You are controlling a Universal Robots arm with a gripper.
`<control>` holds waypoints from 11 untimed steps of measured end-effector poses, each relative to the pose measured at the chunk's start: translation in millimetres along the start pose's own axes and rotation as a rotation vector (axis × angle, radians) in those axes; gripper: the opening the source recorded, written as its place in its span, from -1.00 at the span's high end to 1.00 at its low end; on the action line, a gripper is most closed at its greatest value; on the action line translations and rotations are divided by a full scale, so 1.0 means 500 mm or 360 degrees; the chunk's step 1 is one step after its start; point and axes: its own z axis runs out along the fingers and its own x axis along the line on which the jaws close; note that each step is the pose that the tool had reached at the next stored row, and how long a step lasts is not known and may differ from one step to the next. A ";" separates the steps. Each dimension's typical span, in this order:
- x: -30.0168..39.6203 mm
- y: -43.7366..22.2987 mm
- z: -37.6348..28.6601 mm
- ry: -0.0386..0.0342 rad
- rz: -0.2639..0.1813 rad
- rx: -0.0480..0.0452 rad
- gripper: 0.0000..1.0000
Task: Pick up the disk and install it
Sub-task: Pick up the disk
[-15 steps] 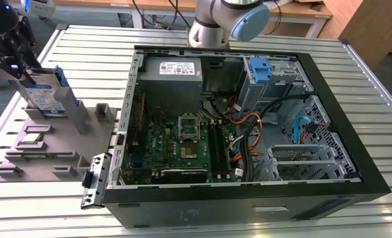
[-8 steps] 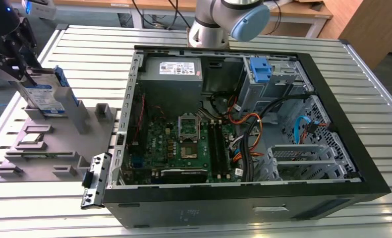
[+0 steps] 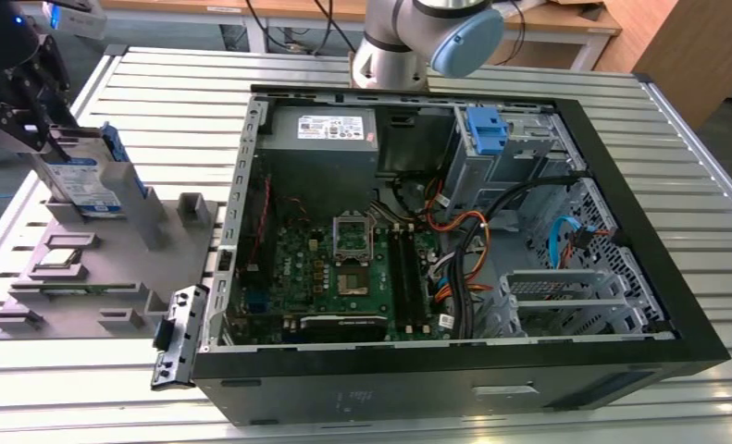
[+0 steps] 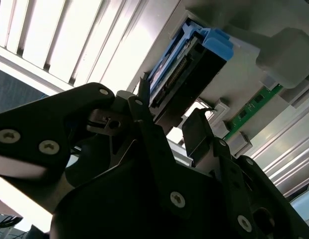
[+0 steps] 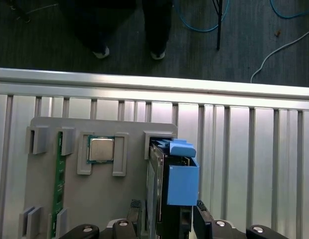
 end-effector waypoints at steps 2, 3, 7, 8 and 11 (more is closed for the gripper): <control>-0.001 0.000 0.000 0.0000 0.0000 0.0000 -0.06; -0.001 0.000 0.000 0.0000 0.0000 0.0000 -0.06; -0.002 0.000 0.000 -0.0001 0.0000 0.0000 -0.06; -0.002 -0.001 0.000 -0.0001 0.0001 0.0000 -0.06; -0.002 -0.004 0.000 -0.0001 0.0003 0.0000 -0.06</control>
